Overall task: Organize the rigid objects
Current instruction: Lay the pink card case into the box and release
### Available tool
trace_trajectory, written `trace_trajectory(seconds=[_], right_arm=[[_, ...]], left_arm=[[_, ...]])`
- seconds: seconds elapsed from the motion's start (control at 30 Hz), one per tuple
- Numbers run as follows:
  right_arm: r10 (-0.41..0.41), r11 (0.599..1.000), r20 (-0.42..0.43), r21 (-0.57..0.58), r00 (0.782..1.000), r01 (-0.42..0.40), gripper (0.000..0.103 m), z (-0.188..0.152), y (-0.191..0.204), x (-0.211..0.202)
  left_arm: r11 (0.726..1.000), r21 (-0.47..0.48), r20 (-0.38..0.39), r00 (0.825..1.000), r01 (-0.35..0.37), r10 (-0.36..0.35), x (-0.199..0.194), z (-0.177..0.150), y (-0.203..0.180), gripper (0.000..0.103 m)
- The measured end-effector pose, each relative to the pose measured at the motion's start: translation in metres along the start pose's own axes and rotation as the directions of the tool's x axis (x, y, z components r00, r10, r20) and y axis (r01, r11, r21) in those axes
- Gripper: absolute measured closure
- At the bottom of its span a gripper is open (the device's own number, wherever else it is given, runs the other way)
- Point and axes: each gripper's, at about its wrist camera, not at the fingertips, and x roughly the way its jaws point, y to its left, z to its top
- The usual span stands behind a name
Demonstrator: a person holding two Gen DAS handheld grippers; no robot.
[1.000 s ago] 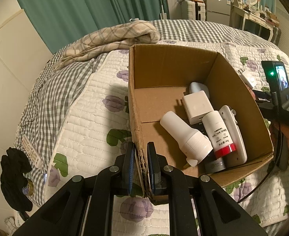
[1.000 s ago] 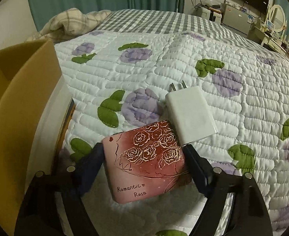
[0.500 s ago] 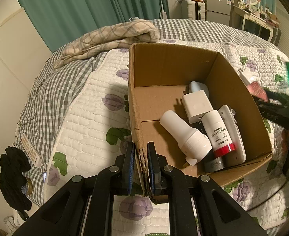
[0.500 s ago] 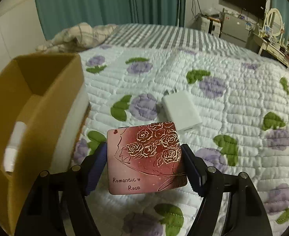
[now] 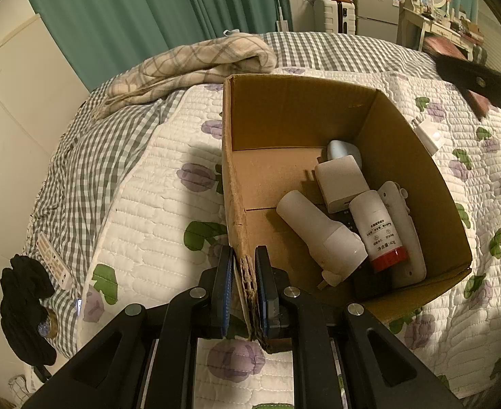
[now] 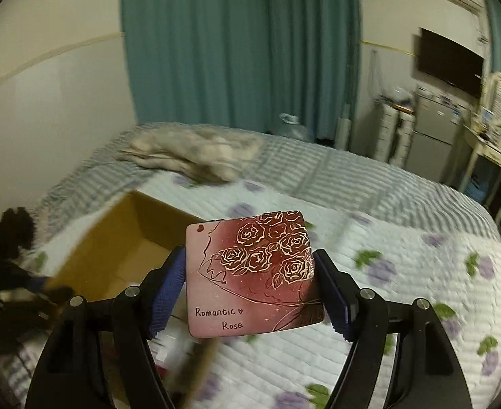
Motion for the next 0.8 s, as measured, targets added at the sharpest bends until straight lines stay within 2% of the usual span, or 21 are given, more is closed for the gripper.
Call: trace_trajectory(seconds=[0.17,0.27,0.4,0.63,0.7,0.77,0.8], right_arm=[[0.053,0.997,-0.043,-0.053,0.998,-0.056,0.030,0.001,0.037,0.027],[0.078,0.995,-0.107,-0.047,0.991,-0.083,0.030,-0.010,0.049,0.054],[0.066,0.995,-0.161,-0.064,0.985,-0.078,0.030,-0.024,0.059,0.074],[0.057,0.994,-0.190,-0.084,0.980,-0.074,0.028,-0.032,0.064,0.081],[0.062,0.994,-0.158,-0.075,0.985,-0.075,0.024,-0.028,0.063,0.075],[0.059,0.995,-0.131,-0.067,0.990,-0.068,0.011,-0.023,0.059,0.066],[0.056,0.996,-0.112,-0.063,0.992,-0.063,0.010,-0.020,0.056,0.061]], left_arm=[[1.000,-0.005,-0.001,1.000,0.010,-0.010,-0.001,0.001,0.001,0.091],[1.000,-0.007,0.000,1.000,0.016,-0.016,-0.001,0.001,0.002,0.091],[1.000,-0.003,0.002,1.000,0.021,-0.021,-0.001,0.001,0.002,0.091],[1.000,-0.004,0.002,1.000,0.024,-0.024,-0.001,0.001,0.002,0.091],[1.000,-0.006,0.002,1.000,0.024,-0.024,-0.001,0.001,0.002,0.091],[1.000,-0.006,0.002,1.000,0.023,-0.023,-0.001,0.001,0.002,0.091],[1.000,-0.006,0.003,1.000,0.025,-0.025,-0.001,0.001,0.002,0.091]])
